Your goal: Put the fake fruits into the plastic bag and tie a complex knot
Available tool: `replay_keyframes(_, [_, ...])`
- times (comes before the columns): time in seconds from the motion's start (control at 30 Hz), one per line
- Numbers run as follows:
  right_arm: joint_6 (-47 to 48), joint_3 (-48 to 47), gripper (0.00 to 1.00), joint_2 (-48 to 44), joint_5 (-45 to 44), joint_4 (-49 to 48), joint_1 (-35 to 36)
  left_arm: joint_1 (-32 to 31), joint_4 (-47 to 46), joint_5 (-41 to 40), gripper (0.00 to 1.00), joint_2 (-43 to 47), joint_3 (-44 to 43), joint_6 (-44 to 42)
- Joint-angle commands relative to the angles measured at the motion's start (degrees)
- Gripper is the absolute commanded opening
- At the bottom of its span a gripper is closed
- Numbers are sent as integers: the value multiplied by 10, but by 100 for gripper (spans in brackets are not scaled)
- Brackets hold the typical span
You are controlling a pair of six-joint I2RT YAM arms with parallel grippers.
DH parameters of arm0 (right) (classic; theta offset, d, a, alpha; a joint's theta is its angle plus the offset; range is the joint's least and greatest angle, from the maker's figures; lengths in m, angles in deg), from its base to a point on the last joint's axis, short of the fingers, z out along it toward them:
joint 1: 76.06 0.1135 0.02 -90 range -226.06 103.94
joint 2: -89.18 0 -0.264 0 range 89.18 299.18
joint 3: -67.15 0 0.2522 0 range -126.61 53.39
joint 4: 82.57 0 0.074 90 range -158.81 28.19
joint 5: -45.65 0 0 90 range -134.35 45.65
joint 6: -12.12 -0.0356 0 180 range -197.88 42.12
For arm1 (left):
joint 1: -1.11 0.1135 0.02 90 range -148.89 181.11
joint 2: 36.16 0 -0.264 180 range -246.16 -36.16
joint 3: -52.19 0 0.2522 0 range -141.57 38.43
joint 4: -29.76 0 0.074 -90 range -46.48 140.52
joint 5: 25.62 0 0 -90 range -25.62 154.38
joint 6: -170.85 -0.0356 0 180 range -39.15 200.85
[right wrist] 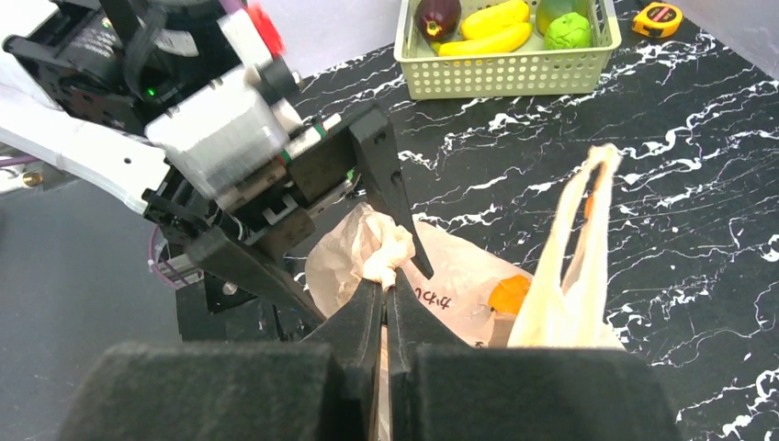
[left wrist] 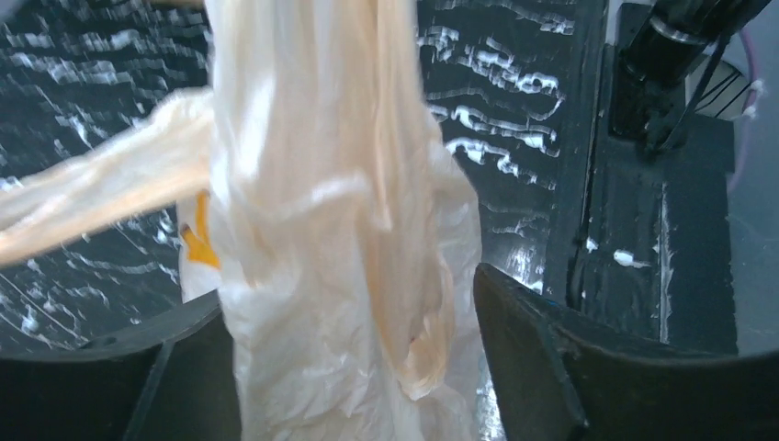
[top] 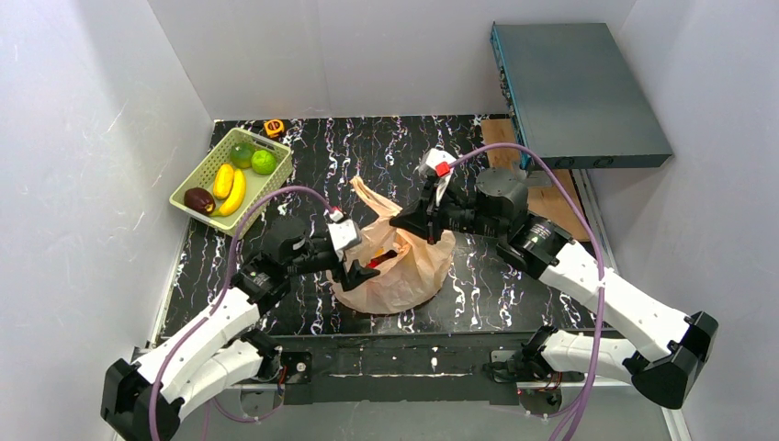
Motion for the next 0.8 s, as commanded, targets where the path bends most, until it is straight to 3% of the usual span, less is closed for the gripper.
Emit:
replay_keyframes(0.0, [7,1,1,-14,20,-39,-1,0,32,50,83,6,-74,9])
replay_keyframes(0.03, [7,0,1,-14,21,-38,-1,0,25,52,89,-4,-88,18])
replay_keyframes(0.1, [7,-2,1,-13,23,-39,-1,0,0,53,91,-32,-113,46])
replay_keyframes(0.27, [0,-9,1,-6,10,-43,-1,-23,-109,-3,82,-95,-126,138])
replay_keyframes(0.47, [-22,-28,1,5,-28,-43,0,-112,-182,-232,51,-124,-82,116])
replay_keyframes(0.53, [-31,-34,1,8,-39,-38,0,-131,-181,-308,37,-133,-68,97])
replay_keyframes(0.63, [-38,-36,1,5,-51,-35,0,-147,-192,-348,22,-125,-21,65])
replay_keyframes(0.77, [-40,-36,1,1,-61,-30,0,-151,-199,-365,17,-98,63,26])
